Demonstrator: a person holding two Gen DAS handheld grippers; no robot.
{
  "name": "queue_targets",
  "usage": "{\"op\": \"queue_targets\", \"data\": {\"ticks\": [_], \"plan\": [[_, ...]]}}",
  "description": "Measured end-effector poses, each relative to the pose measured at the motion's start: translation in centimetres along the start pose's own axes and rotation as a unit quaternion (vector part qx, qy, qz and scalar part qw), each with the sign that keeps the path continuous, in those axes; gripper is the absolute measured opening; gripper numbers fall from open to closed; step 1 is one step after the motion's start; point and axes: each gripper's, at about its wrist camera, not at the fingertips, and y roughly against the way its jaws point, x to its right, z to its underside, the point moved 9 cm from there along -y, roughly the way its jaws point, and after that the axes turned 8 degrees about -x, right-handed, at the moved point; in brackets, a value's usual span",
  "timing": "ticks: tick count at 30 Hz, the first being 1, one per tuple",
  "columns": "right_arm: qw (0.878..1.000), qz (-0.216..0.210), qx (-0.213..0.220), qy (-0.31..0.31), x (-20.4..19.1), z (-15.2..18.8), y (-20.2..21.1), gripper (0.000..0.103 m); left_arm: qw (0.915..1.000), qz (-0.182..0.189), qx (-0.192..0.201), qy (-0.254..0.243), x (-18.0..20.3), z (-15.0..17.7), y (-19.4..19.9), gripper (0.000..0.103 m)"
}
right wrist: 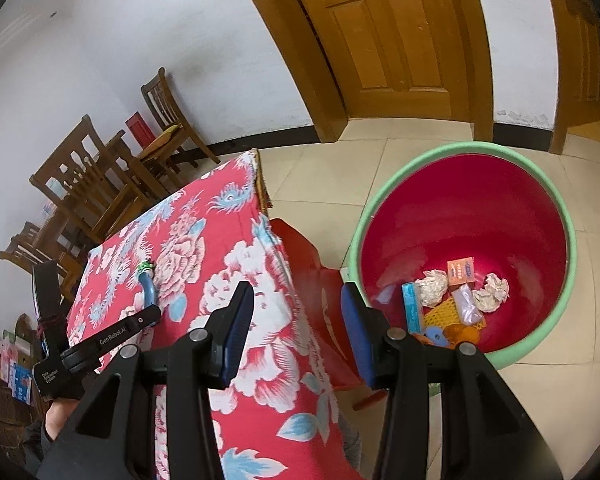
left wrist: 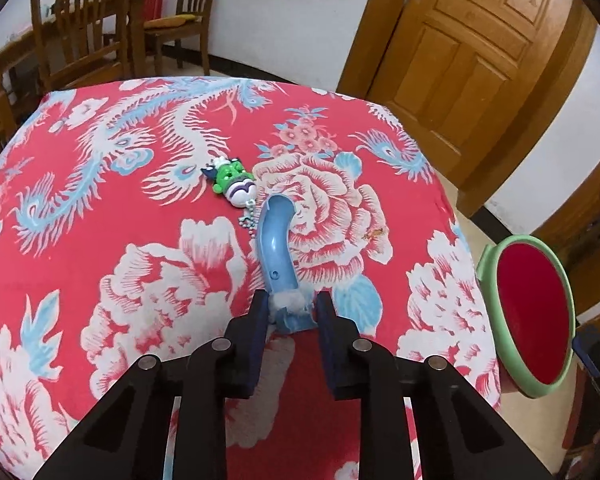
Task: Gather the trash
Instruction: 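Hold the blue handle in the left tool while the right tool grasps the green keychain toy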
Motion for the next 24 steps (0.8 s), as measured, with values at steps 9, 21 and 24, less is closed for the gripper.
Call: {"op": "queue_targets", "data": {"ticks": [9,21,24], "plan": [[0.999,-0.011,-0.011,0.033,-4.0,0.3,-0.7,0.048,0.9995,0.009,0.025,0.015,-2.9,-0.5,2.9,0.024],[0.993,-0.042,-0.037,0.099,-12.6,0.6,-3.2,0.048,0.9971,-0.025,0.056,0.045,-9.6,-3.0,5.7,0.024],[0.991,-0.050,-0.047,0.114,-14.6,0.8,-4.3,0.048,0.9966,-0.031,0.060,0.046,-10.7,-3.5,5.8,0.024]]}}
